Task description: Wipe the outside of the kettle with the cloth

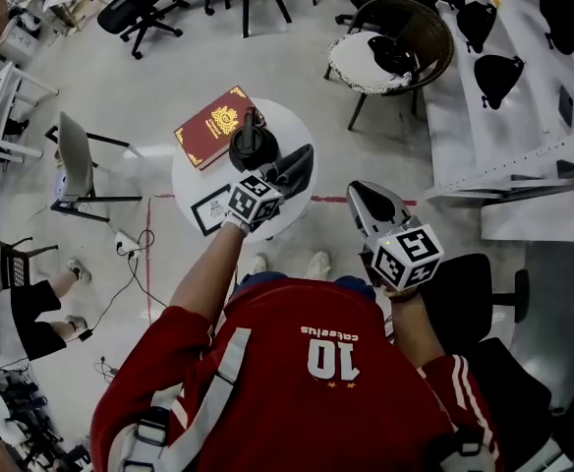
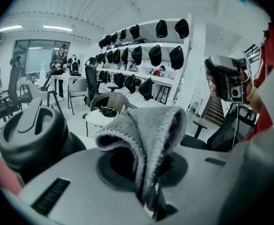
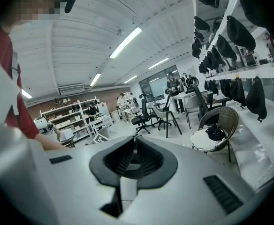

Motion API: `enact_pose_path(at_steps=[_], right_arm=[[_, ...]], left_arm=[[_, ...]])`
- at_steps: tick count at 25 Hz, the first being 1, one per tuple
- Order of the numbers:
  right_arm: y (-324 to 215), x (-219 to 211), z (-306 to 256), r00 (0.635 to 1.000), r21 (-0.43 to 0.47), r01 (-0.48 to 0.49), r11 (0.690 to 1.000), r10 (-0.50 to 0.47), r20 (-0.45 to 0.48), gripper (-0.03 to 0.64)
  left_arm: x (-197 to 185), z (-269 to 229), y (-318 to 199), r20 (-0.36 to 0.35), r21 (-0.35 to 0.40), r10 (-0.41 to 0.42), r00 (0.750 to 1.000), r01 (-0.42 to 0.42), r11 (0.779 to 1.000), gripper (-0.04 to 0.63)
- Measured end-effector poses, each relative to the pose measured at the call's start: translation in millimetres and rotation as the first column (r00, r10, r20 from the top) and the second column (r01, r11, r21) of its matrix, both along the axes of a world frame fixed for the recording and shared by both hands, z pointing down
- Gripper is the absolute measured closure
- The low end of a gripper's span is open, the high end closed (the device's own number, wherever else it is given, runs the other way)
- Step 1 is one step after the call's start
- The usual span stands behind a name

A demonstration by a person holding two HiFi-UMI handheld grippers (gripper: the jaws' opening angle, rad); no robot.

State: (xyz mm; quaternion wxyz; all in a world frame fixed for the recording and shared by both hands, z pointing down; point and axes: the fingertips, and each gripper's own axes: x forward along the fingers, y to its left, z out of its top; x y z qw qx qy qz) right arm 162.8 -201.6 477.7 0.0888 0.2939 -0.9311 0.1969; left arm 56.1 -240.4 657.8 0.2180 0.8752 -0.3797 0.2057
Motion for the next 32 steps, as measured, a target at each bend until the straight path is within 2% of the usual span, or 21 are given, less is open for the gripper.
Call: enact_pose_path(at_steps=[7,14,24,32], right_arm=[[12.7,-26.0,-8.5,1.000,0.015,-0.003,1.000,0.003,0.003,0.583],[32.5,-64.0,-19.9,1.000,0.028,0.013,1.000,-0.013,-0.004,0.583],[57.8,-141.2,-36.8,0.998,0.062,0.056,0.996,-0.056,-0.008,0.583],[88.6,-196.4,-32.0,0.999,0.056,0.053,0.997,-0.053,-0.012,0.583]], left_arm=[[-9.3,-35.4,16.1,-0.006,0.068,0.069,0.998,-0.068,0.995,0.549],[-43.6,-61.3,37.7,-0.021,0.114,0.068,0.997,-0.065,0.991,0.549],[-118.1,-88.5,66.0,-0.055,0.170,0.015,0.998,-0.006,0.986,0.549],[-180.1,-91.7,84.8,-0.039,0.213,0.010,0.999,-0.001,0.977,0.549]])
